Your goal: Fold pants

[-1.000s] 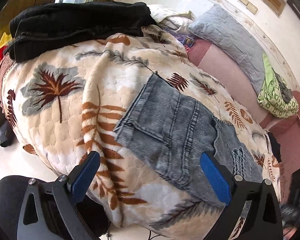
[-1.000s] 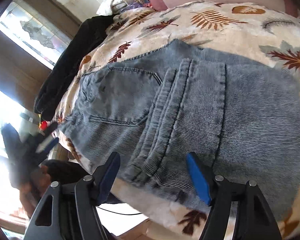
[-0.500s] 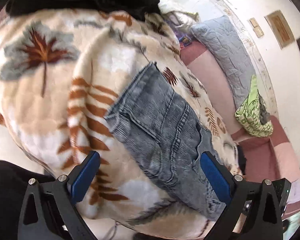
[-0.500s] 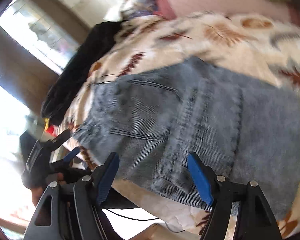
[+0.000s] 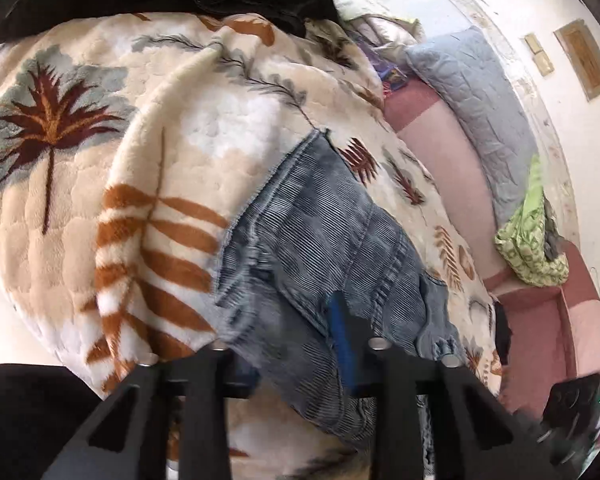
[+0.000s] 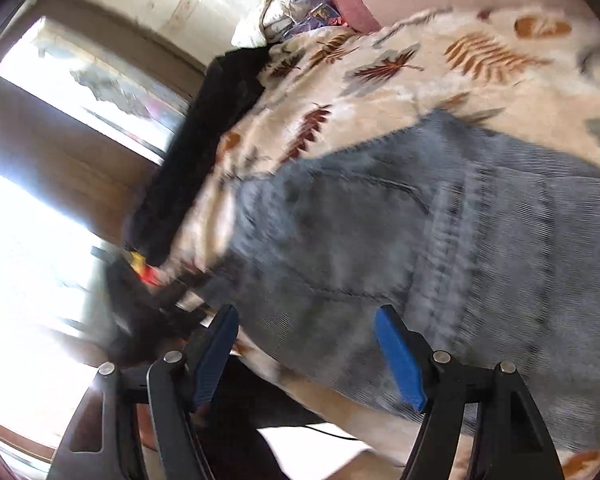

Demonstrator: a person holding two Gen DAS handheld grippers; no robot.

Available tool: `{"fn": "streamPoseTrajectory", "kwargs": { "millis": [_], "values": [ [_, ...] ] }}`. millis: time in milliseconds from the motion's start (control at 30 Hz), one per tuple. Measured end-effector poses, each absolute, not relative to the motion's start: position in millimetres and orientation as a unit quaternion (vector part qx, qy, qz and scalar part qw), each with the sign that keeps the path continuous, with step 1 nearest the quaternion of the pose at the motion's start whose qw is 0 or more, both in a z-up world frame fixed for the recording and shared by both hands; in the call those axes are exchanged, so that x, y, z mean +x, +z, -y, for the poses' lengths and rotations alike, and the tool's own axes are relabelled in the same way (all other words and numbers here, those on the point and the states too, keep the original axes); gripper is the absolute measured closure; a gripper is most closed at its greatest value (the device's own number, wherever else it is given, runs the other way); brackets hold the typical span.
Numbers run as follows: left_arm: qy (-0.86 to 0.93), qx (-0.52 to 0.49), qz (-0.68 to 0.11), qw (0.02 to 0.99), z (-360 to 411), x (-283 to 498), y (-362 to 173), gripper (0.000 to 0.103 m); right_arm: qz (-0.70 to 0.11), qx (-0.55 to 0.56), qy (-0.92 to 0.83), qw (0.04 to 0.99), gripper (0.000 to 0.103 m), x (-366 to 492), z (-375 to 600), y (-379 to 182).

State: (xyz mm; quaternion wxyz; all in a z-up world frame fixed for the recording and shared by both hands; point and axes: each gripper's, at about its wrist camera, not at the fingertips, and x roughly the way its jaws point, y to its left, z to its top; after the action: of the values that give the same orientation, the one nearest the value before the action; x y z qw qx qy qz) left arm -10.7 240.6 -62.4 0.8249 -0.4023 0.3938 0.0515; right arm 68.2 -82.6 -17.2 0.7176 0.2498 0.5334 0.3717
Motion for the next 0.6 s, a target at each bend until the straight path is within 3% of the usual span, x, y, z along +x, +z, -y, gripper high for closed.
{"fn": "streamPoseTrajectory", "kwargs": {
  "millis": [133,200,267,400,533,600],
  "values": [
    [0.056,-0.394,-0.392,0.830,-241,-14,-68,0.077,-0.554,0.319,0.360,0.679,0.027,110,69,-38],
    [0.055,-0.391,-0.390,0.831,-241,-13,-69,0.075,-0.617,0.300,0.321,0.653,0.026,129,53,-75],
    [0.044,-0.390,-0.387,0.834,-239,-10,-70,0.054,-0.627,0.302,0.309,0.648,0.027,131,50,-85],
    [0.043,-0.359,-0.385,0.849,-227,-7,-63,0.039,-0.592,0.269,0.334,0.682,0.027,128,49,-44],
    [0.059,-0.334,-0.396,0.853,-220,0,-60,0.042,-0.610,0.237,0.298,0.695,0.027,143,44,-59],
    [0.075,-0.316,-0.405,0.855,-219,3,-60,0.060,-0.627,0.247,0.287,0.681,0.027,149,44,-80]
  ]
}}
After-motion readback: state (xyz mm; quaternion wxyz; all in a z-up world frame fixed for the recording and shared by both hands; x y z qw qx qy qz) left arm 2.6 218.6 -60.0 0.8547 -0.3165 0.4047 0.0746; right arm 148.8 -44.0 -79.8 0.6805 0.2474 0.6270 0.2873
